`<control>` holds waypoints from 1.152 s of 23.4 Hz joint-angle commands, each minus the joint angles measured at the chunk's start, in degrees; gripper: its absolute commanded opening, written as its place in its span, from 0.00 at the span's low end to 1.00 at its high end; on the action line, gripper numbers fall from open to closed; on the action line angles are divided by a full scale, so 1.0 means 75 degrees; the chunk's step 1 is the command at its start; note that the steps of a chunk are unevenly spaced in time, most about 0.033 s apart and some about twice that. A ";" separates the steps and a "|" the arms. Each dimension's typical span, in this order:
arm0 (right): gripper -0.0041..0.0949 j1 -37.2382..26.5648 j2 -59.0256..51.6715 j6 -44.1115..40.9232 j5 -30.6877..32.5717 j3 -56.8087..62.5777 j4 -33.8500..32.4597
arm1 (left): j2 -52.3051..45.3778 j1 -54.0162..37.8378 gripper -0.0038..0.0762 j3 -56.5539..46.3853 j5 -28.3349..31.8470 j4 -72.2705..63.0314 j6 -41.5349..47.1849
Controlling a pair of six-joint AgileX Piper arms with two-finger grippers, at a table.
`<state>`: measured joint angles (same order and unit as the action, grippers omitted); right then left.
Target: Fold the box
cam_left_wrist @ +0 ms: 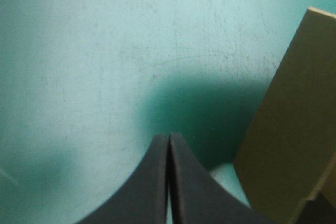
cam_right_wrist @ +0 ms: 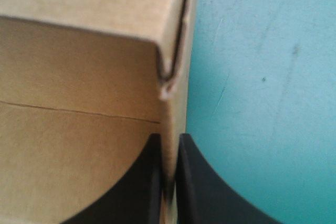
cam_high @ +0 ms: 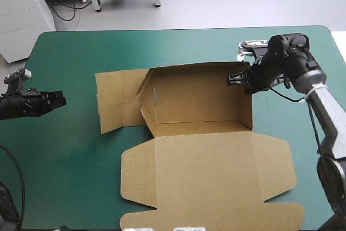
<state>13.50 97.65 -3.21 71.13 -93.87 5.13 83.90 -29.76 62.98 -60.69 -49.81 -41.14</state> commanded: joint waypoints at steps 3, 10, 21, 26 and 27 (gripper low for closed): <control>0.03 -0.0038 0.0526 -0.0007 -0.0141 -0.0318 0.0066 | -0.0252 -0.0002 0.01 0.0179 -0.0002 -0.0498 0.0051; 0.03 -0.0038 0.1115 -0.0009 -0.0236 -0.0850 0.0066 | -0.0252 -0.0002 0.01 0.0179 -0.0002 -0.0483 0.0051; 0.52 -0.0056 0.1225 0.0358 -0.0117 -0.1519 0.0055 | -0.0252 0.0030 0.01 0.0179 -0.0002 -0.0435 0.0051; 0.86 -0.0056 0.1135 -0.0081 0.0046 -0.2703 0.0068 | -0.0252 0.0030 0.01 0.0179 0.0019 -0.0344 0.0051; 0.86 -0.0056 0.1032 -0.0196 0.0046 -0.2825 0.0084 | -0.0252 0.0030 0.01 0.0179 0.0019 -0.0281 0.0051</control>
<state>13.09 109.75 -3.30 70.87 -111.68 5.25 83.90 -29.76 62.98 -60.64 -49.53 -41.03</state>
